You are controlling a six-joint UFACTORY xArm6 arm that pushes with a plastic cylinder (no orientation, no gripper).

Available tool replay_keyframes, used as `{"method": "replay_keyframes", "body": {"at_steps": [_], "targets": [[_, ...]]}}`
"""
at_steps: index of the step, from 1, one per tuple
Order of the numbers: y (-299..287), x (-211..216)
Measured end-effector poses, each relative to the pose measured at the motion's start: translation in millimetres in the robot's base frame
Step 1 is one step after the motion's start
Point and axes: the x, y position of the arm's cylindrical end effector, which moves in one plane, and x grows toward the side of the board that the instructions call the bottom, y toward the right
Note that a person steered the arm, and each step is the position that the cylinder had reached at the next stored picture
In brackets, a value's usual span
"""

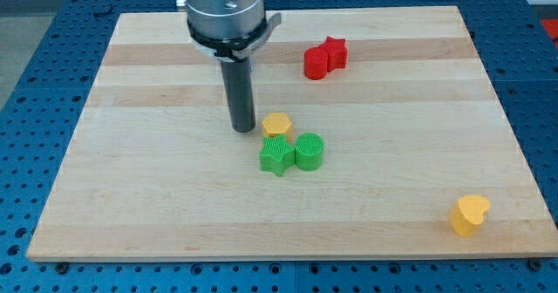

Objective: Move the yellow hexagon closer to the yellow heart

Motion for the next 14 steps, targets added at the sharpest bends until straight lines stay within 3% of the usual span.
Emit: {"method": "replay_keyframes", "body": {"at_steps": [2, 6, 9, 10, 12, 14], "targets": [[1.7, 24.5], [124.4, 11.6], [98.5, -28.6], [108.8, -35.5], [162.6, 0.0], [176.7, -17.2]]}}
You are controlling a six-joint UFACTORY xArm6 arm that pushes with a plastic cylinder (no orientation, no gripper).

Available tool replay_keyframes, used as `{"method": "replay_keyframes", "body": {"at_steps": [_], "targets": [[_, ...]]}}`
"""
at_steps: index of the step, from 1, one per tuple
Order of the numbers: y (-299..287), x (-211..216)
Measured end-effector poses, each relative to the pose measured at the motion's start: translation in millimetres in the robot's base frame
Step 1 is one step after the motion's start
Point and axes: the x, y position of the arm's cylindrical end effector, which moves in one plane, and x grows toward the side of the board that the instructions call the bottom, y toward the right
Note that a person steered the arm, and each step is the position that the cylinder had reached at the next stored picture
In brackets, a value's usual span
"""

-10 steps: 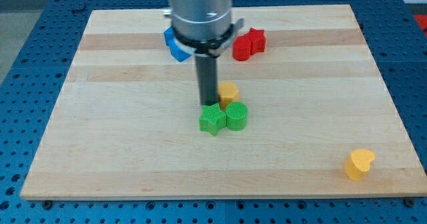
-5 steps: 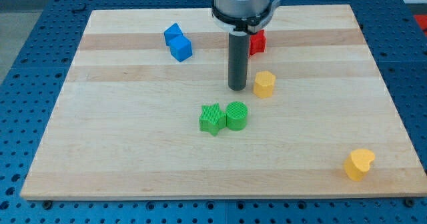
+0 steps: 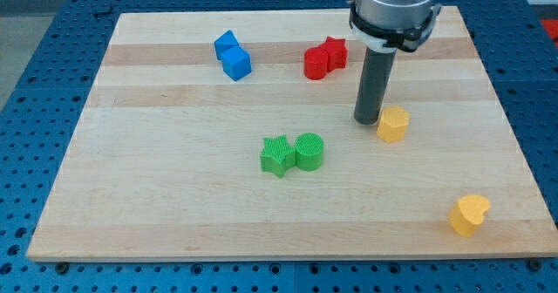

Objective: Move the yellow hexagon closer to the yellow heart

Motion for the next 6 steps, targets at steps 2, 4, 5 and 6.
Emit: {"method": "replay_keyframes", "body": {"at_steps": [2, 4, 5, 6], "targets": [[5.7, -13.9], [33.5, 11.4], [41.8, 31.8], [41.9, 25.4]]}}
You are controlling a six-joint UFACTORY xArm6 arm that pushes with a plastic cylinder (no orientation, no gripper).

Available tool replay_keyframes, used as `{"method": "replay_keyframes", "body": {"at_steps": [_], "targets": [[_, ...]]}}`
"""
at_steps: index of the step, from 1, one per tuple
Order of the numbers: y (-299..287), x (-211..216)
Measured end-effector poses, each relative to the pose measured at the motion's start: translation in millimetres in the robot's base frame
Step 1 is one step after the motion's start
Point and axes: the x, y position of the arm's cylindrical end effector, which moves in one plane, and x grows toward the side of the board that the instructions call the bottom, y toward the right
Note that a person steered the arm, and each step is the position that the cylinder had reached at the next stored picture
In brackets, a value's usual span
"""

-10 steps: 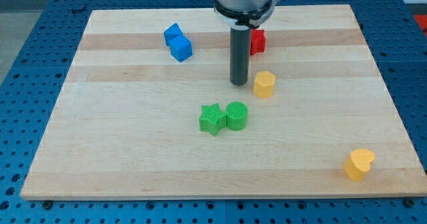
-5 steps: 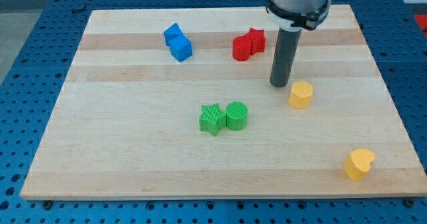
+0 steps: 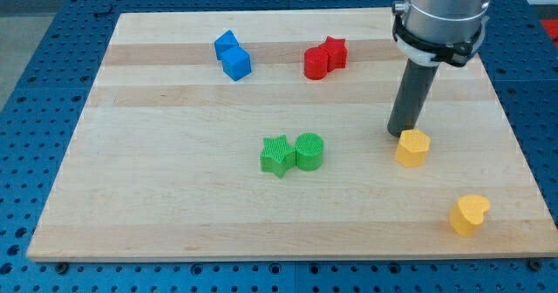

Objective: Move the yellow hexagon closer to the yellow heart

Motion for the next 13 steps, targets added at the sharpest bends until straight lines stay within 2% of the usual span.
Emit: {"method": "replay_keyframes", "body": {"at_steps": [1, 2, 4, 6, 8, 9, 10, 13], "targets": [[0.0, -19.2], [4.5, -10.1], [18.4, 38.0], [24.4, 46.6], [-22.4, 24.2], [-36.6, 33.5], [-25.7, 51.5], [11.3, 59.6]]}}
